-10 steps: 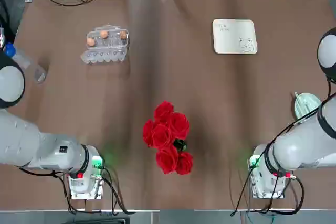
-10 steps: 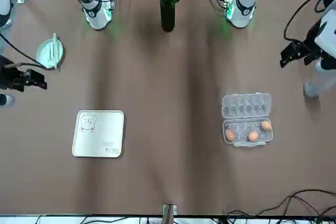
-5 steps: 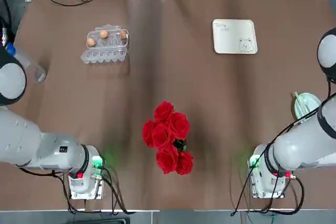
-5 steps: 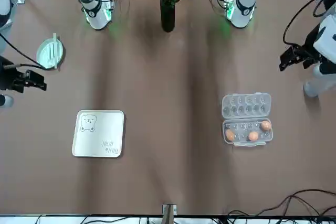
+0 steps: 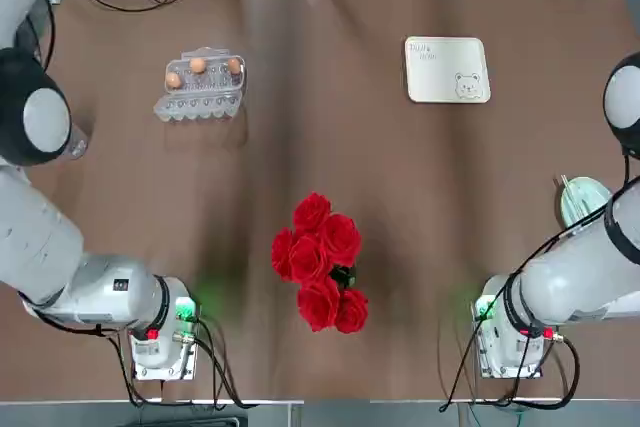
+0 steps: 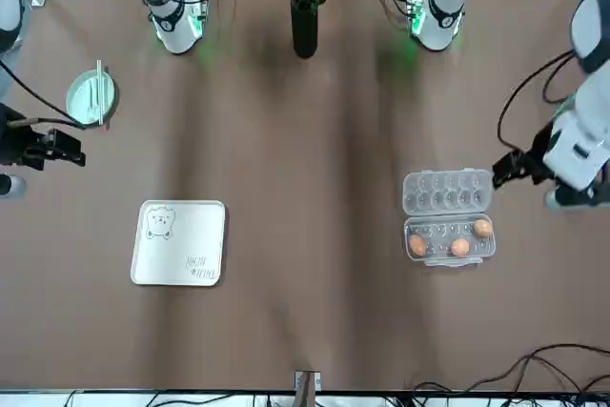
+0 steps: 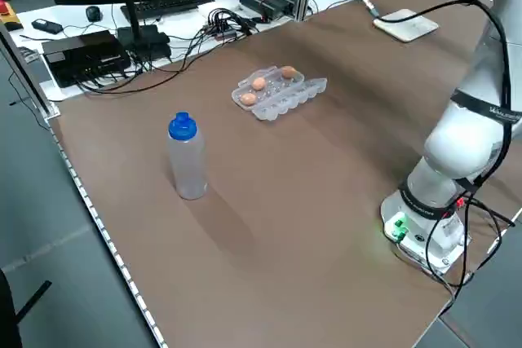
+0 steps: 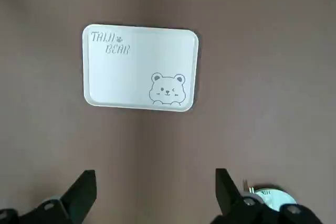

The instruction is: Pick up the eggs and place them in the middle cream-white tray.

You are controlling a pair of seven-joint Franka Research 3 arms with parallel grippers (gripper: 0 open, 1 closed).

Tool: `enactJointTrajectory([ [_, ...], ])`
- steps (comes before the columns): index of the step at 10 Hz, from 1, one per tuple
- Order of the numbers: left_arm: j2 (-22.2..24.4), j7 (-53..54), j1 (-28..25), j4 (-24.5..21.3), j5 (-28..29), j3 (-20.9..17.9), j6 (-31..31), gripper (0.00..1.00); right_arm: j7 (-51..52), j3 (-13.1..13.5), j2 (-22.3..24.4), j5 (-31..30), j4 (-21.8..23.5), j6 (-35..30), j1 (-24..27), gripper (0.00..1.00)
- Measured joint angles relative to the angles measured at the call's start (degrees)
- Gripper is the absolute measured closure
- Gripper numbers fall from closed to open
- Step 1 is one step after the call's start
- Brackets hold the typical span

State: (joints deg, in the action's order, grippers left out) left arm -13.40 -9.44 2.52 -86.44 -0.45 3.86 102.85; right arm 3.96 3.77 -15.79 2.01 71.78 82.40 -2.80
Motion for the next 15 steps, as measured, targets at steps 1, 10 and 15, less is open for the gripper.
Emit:
enactJointTrajectory([
  [1, -2.36, -1.13, 0.68, -0.03, 0.0, 0.02, 2.53, 0.0, 0.0, 0.0, -0.12, 0.0, 0.02, 0.0, -0.01, 0.0],
  [10, -21.27, -10.68, 7.07, -3.44, 2.11, 0.1, 21.41, 0.0, 0.0, -0.03, -1.36, 0.0, 0.05, 0.15, -0.37, 0.0],
  [15, -24.78, -10.9, 7.07, -4.25, 2.11, 0.06, 26.39, 0.05, 0.0, -0.06, -2.46, 0.0, 0.08, 0.34, -0.89, 0.0],
])
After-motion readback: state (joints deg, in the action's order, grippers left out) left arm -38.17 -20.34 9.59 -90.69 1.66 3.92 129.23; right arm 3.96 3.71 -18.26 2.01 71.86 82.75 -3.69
